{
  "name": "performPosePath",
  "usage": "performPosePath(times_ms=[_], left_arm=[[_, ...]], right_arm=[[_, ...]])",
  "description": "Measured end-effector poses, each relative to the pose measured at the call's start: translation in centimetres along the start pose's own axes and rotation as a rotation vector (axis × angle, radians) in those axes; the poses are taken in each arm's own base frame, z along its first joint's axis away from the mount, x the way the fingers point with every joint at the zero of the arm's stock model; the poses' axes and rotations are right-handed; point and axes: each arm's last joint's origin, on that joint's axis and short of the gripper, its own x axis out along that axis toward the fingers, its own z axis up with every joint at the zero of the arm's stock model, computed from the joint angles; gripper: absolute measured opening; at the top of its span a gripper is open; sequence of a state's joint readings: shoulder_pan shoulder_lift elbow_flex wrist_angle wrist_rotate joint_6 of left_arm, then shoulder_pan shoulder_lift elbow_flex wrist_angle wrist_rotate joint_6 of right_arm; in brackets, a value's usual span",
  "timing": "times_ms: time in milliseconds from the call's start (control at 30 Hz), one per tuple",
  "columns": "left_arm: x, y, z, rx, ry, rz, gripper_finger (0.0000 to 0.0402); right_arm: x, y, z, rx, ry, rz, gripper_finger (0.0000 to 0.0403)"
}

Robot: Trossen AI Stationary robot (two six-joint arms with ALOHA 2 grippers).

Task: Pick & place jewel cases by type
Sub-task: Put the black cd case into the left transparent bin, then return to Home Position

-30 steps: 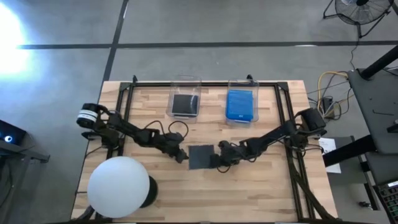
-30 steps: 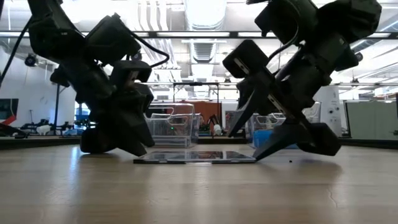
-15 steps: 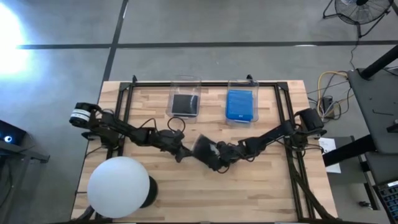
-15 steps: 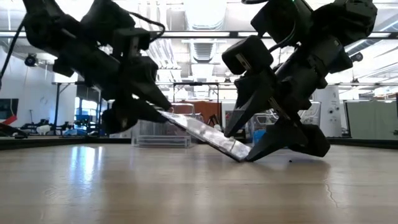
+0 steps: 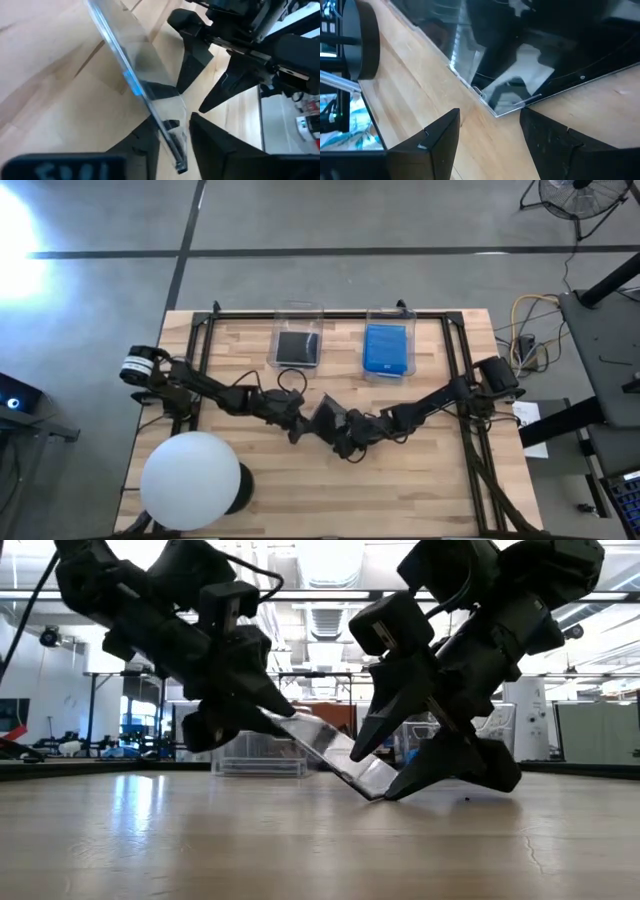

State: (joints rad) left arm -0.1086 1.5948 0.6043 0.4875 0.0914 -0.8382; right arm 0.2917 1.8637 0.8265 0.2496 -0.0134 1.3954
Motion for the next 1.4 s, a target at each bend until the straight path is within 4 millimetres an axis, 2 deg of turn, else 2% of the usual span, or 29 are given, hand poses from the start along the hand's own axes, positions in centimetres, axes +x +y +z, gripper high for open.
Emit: performPosePath(times_ms=[167,333,400,500,600,667,767,900,1000,1100,1200,1267,1400], left_arm=[[-0.1,0.2,0.0,0.006,0.025,0.035,0.0019],[-1.9,-1.2,1.5,0.024,-0.124,0.046,0.0002],[-3.7,-1.9,2.7,0.029,-0.219,0.092,0.0001],[-7.3,-2.5,5.0,-0.007,-0.438,0.203,0.0001],[-11.3,-2.2,7.2,-0.090,-0.624,0.274,0.0001],[-13.2,-0.9,8.3,-0.165,-0.666,0.335,0.0001],[-14.1,2.6,9.3,-0.271,-0.565,0.360,0.0001],[-13.5,7.3,10.4,-0.371,-0.398,0.339,0.0002],[-13.3,9.4,11.0,-0.370,-0.374,0.405,0.0012],[-13.2,9.1,12.0,-0.276,-0.351,0.387,0.0042],[-13.6,8.7,12.4,-0.245,-0.274,0.458,0.0081],[-14.8,7.7,12.2,-0.248,-0.145,0.487,0.0101],[-18.0,4.4,11.0,-0.093,0.127,0.535,0.0117]], right_arm=[[-0.1,0.3,-1.9,0.015,0.022,-0.008,0.0210],[-0.7,0.7,-5.4,0.020,0.086,-0.014,0.0209],[-1.2,0.8,-7.3,0.045,0.116,-0.031,0.0208],[-2.2,0.7,-9.4,0.115,0.100,-0.065,0.0207],[-2.7,0.6,-10.2,0.183,0.046,-0.072,0.0207],[-2.7,0.6,-10.1,0.195,0.040,-0.073,0.0207],[-2.6,0.6,-9.5,0.204,0.039,-0.073,0.0207],[-2.4,0.7,-8.1,0.196,0.039,-0.072,0.0207],[-2.3,0.9,-7.3,0.176,0.043,-0.069,0.0207],[-2.2,1.3,-7.0,0.161,0.045,-0.058,0.0207],[-2.3,1.6,-6.9,0.149,0.046,-0.046,0.0207],[-2.3,1.7,-6.9,0.140,0.046,-0.047,0.0207],[-3.0,1.6,-6.4,0.139,0.000,-0.080,0.0208]])
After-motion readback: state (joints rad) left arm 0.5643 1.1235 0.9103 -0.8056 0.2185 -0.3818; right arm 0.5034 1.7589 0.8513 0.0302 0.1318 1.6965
